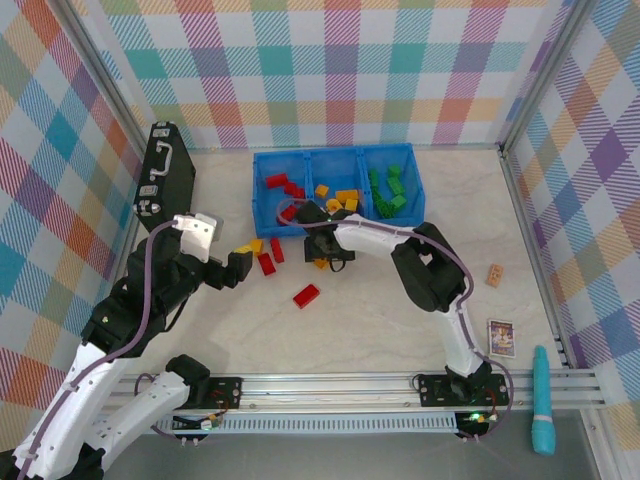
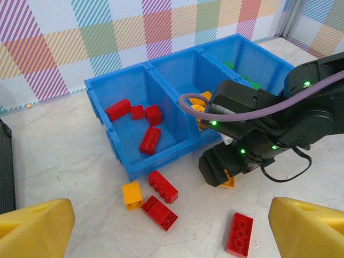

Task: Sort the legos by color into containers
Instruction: Pick up the lego from the center of the table.

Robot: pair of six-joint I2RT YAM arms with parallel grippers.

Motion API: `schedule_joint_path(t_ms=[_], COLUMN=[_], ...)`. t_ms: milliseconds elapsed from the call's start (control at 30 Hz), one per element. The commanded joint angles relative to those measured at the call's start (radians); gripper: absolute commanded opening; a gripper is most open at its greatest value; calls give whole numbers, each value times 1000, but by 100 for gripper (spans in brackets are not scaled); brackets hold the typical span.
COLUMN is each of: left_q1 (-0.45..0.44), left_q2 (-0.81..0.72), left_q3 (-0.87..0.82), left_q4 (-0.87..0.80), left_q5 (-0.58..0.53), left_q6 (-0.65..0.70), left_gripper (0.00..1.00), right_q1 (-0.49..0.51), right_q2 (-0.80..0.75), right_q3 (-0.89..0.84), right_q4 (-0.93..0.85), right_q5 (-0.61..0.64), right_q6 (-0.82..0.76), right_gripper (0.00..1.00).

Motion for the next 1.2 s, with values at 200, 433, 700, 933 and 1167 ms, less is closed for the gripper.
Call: schedule_joint_path(t_ms=[200, 433, 700, 933, 1167], left_q1=[-7, -7, -7, -7, -7], left_q2=[-16, -22, -31, -29, -7], left_q3=[-7, -8, -9, -8, -5], left_q4=[28, 25, 27, 22, 10], left_q5=[17, 16, 11, 6, 0], left_q6=[-3, -3, -2, 2, 7], left_gripper=[93, 93, 93, 93, 93], right_q1=[9, 9, 6, -23, -112], right_q2=[-26, 14, -28, -165, -190], right_q3=[-87, -45, -42, -1, 149], right_q4=[-100, -110, -147, -225, -181], right_q5=[-93, -94, -83, -9, 8], right_q6=[36, 5, -57, -188, -356], right_gripper=[73, 54, 32, 31, 33])
